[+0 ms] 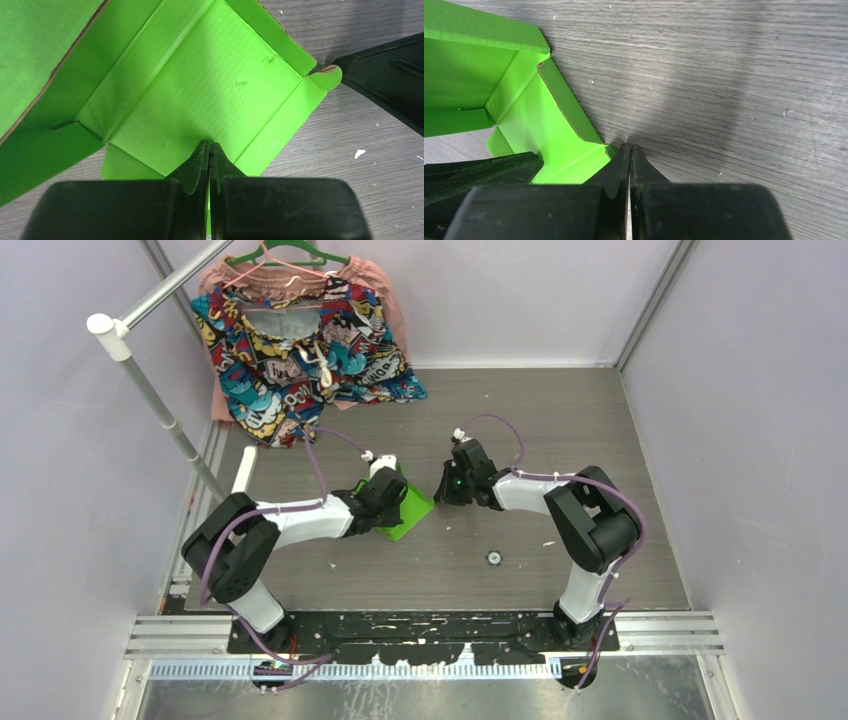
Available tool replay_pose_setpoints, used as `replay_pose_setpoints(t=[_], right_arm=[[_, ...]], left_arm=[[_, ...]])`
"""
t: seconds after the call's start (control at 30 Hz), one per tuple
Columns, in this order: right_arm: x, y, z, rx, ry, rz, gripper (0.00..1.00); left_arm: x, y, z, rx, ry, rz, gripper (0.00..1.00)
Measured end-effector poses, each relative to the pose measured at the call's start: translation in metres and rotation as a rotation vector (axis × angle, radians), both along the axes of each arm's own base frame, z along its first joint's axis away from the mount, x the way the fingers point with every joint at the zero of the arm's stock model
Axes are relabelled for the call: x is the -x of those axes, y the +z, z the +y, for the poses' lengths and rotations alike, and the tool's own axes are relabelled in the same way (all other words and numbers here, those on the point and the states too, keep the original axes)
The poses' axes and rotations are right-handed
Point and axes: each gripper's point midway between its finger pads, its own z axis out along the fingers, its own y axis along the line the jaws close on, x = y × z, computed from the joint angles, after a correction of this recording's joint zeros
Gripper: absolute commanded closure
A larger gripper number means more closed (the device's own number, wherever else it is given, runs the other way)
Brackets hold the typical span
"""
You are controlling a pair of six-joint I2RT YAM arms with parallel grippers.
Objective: Fold the paper box
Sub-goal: Fold the paper box at the center of the board.
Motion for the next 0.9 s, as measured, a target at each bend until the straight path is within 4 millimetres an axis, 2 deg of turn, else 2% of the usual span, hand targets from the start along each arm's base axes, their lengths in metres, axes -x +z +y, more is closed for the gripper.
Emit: replay_pose_setpoints(t=[0.9], right_arm=[[0.017, 0.001, -0.007, 0.013, 0.019, 0.026, 0.99]], left_arm=[[-0.001, 0.000, -0.007, 0.007, -0.010, -0.003, 1.00]])
